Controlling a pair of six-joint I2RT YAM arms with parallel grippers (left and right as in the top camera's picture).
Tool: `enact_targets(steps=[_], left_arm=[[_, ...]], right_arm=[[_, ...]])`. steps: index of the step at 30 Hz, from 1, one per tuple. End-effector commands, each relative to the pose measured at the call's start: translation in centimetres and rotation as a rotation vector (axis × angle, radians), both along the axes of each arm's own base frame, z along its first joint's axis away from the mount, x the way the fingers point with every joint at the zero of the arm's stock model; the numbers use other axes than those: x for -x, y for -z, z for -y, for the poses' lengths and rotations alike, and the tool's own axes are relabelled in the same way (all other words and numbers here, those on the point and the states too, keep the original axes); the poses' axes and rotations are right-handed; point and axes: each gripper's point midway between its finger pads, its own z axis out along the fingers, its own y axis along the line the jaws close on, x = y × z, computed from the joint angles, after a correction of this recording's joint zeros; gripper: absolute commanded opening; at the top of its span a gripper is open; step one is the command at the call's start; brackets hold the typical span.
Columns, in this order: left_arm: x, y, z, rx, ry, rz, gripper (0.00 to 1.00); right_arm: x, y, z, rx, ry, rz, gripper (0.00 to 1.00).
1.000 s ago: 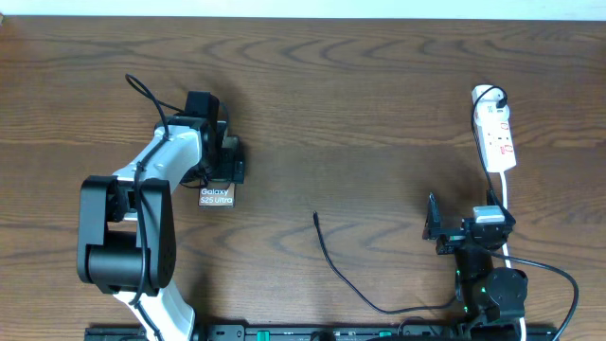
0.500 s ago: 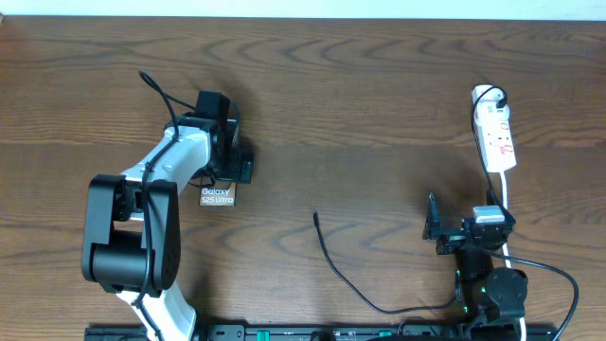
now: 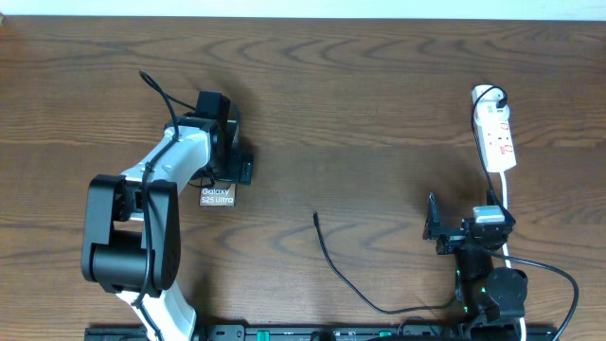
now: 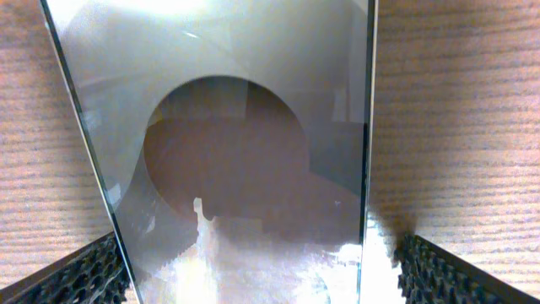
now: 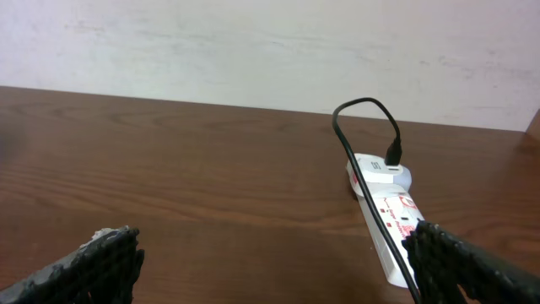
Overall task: Plug charger to phone and switch on socket
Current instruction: 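Lower the left gripper and close it on the phone's sides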
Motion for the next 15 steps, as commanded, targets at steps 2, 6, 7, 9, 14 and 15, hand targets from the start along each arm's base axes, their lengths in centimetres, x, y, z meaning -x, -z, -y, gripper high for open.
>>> enact_targets(steps=[2,6,7,9,14,15], left_arm=[[1.46,1.73,-0.37,-0.017,0.006,-0.074,0.98],[1.46,1.73,-0.38,-0.018,0.001,-0.073,0.98],[1.46,1.73,-0.38,-0.018,-0.001,-0.073,0.98],[1.46,1.73,-0.38,-0.018,-0.001,-0.074,0.97],[1.46,1.73,-0.38,-0.018,-0.001,-0.073,0.98],[1.46,1.73,-0.38,-0.018,-0.001,-0.073,0.98]], right_arm=[[0.01,0.16,-0.17,-0.009,-0.008,-0.006,0.99],[0.01,0.16,-0.17,-0.009,-0.008,-0.006,0.99],[0.01,0.16,-0.17,-0.009,-0.008,-0.006,0.99],[0.01,0.16,-0.17,-0.009,-0.008,-0.006,0.99],[0.01,0.15,-0.17,-0.009,-0.008,-0.006,0.99],[0.01,0.16,-0.17,-0.009,-0.008,-0.006,0.99]])
